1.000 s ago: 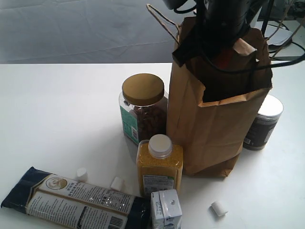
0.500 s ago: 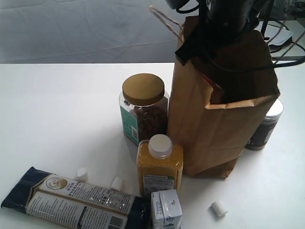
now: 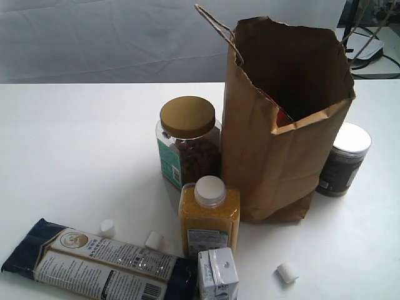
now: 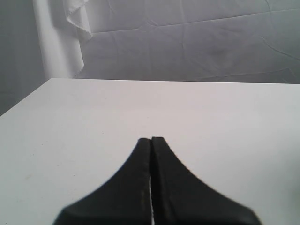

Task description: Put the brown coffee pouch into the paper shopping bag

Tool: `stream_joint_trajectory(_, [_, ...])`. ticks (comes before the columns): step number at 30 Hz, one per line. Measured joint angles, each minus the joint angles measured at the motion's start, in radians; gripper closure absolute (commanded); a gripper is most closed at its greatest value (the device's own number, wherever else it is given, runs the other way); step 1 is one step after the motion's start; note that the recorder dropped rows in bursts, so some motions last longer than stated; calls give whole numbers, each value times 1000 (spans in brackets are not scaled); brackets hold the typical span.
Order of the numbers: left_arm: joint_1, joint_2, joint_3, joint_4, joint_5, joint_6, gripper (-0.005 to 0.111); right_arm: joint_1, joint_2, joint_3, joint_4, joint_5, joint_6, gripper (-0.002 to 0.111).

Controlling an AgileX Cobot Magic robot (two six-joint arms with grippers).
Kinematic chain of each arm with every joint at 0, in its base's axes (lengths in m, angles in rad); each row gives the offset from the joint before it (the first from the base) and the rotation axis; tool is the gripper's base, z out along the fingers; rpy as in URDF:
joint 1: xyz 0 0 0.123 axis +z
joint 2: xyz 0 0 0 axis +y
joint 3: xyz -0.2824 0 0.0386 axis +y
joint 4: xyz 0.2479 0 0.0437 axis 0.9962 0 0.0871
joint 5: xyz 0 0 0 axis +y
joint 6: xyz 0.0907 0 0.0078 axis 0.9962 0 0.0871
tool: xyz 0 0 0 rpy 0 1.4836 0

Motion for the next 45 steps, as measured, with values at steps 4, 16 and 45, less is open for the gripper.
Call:
stream_joint_trajectory(4, [0, 0, 0, 0, 0, 0, 107, 0, -125, 30, 18, -41, 0, 108])
stream_joint_trajectory(16, [0, 0, 0, 0, 0, 0, 107, 0, -584, 475, 136, -276, 69, 108])
stream_joint_trajectory(45, [0, 0, 0, 0, 0, 0, 107, -538, -1378, 1540, 377, -828, 102, 108])
